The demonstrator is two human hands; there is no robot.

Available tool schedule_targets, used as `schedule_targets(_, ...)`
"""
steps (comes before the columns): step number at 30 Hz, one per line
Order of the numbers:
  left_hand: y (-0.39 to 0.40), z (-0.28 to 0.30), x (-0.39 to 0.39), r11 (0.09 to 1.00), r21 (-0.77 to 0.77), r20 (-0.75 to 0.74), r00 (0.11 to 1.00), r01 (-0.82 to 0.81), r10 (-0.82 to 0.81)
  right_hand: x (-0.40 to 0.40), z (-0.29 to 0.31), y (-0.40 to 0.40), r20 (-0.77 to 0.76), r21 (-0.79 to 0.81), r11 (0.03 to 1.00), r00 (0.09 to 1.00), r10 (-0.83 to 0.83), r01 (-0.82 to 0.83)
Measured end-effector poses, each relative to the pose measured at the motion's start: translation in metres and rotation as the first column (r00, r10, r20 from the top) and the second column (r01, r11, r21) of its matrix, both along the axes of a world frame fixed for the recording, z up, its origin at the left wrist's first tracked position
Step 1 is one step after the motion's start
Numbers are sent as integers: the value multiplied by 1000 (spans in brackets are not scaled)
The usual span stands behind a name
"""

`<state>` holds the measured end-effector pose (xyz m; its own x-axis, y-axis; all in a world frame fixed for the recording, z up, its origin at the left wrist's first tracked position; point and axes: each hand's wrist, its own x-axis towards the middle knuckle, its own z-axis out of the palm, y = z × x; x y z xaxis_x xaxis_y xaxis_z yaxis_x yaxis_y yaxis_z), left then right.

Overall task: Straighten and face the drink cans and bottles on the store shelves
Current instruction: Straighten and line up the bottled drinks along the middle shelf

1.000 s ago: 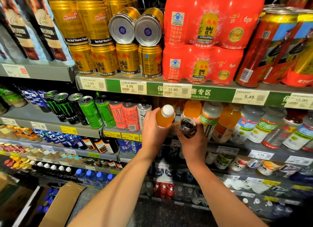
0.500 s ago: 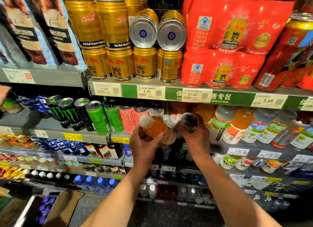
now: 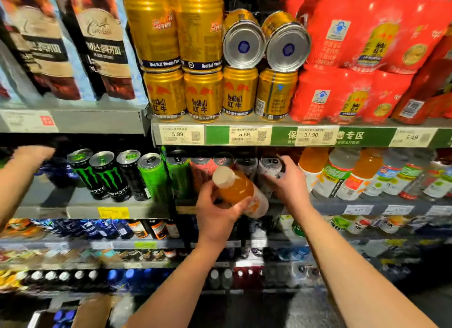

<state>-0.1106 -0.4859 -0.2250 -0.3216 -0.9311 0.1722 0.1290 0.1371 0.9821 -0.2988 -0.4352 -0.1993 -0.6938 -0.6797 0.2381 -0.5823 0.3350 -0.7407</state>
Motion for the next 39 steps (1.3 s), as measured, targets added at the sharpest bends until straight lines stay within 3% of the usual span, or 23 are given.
schedule_targets(5,2,3,4,996,27,-28,996,91,-90,4,-2,-3,-40,61,996,997,-66,69)
schedule_targets(12,10,7,-7,996,-1,-34,995,94,-94,-5,-5,6,76,81,996,997,30,-36)
schedule_targets(16,18,5,-22,997,-9,-16,997,72,-73,-10,-13,19,130,-13,999,990,46,-44)
schedule_targets(20,36,7,-45,1000,5,26,999,-21,21,-20,-24,42,98,-155,988,995,23,-7)
schedule_targets(22,48,8,-60,994,-22,26,994,-104,104,-29,-29,56,178,-204,979,983,38,-1)
schedule_targets(29,80,5,-117,961,26,25,961,-276,275,-76,-36,95,193,-171,985,979,71,-38)
schedule_targets(35,92,-8,-157,911,-97,161,897,-400,412,-106,-51,118,127,-122,983,980,152,-136)
schedule_targets(39,97,-4,-174,854,-102,159,839,-509,520,-115,-54,131,165,-118,971,960,225,-207)
